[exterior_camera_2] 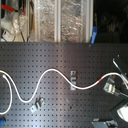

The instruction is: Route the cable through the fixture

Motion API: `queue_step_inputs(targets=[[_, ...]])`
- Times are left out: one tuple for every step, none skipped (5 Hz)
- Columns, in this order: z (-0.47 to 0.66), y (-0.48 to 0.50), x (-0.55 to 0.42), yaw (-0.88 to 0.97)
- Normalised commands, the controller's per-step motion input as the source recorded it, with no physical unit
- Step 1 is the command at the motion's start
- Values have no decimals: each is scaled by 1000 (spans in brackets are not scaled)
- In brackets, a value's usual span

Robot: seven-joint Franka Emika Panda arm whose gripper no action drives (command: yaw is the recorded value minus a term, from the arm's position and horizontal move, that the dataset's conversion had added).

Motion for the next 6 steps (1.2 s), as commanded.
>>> queue_step_inputs(targets=[[1,51,-32,0],[-103,380,-63,-26],[-607,419,-69,0],[-631,424,81,0],[-334,426,55,0],[1,32,51,-17]])
